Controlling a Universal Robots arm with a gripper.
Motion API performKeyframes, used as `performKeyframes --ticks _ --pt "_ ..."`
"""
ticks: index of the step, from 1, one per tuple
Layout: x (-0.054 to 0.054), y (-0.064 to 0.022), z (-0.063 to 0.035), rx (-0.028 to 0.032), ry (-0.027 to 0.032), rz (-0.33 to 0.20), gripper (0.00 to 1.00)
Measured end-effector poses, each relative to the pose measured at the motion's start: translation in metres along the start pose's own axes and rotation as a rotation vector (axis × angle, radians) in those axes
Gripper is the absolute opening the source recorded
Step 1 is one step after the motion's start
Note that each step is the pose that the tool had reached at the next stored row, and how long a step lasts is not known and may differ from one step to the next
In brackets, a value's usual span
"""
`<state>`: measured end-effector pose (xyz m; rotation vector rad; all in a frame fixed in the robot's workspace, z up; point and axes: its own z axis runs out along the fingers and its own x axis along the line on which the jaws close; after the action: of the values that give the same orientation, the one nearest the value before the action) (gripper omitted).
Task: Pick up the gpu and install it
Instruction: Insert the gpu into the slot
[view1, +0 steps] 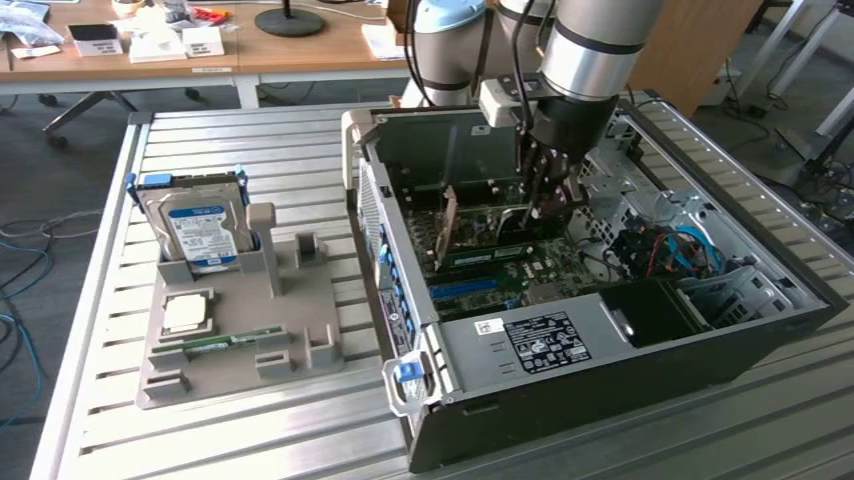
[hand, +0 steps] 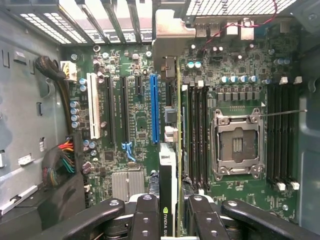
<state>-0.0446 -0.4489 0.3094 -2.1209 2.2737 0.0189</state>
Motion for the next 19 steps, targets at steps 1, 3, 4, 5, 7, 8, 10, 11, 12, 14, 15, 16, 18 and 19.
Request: performKeyframes --ticks 1,3,4,5,7,8,10,11,12,14,15,16,18,19 --pt "0.0000 0.0000 0.0000 -0.0001 0.0002 0.000 0.27" --pt "0.0000 0.0000 0.0000 -0.0001 0.0002 0.000 0.27" --pt "0.0000 0.0000 0.0001 0.0000 0.0001 0.000 0.27" --pt "0.0000 0.0000 0.0001 0.0000 0.0001 0.000 0.27" --pt "0.0000 0.0000 0.0001 0.0000 0.0000 0.000 0.27" --pt "0.0000 0.0000 0.0002 0.0000 0.0001 0.000 0.27" --pt "0.0000 0.0000 0.0012 0.0001 -0.0003 0.000 0.27" --pt "0.0001 0.0000 0.0016 0.0001 -0.0001 0.000 0.27" --pt "0.0002 0.0001 0.0021 0.0000 0.0000 0.000 0.27" --pt "0.0009 0.0000 0.0028 -0.0001 0.0002 0.000 0.27" --pt "0.0019 -0.0001 0.0030 -0.0001 0.0000 -0.001 0.27" --pt "0.0026 0.0000 0.0032 -0.0001 0.0000 -0.001 0.27" --pt "0.0037 0.0002 0.0034 -0.0001 0.0000 -0.001 0.27" --pt "0.0044 0.0002 0.0034 -0.0001 0.0000 -0.001 0.27"
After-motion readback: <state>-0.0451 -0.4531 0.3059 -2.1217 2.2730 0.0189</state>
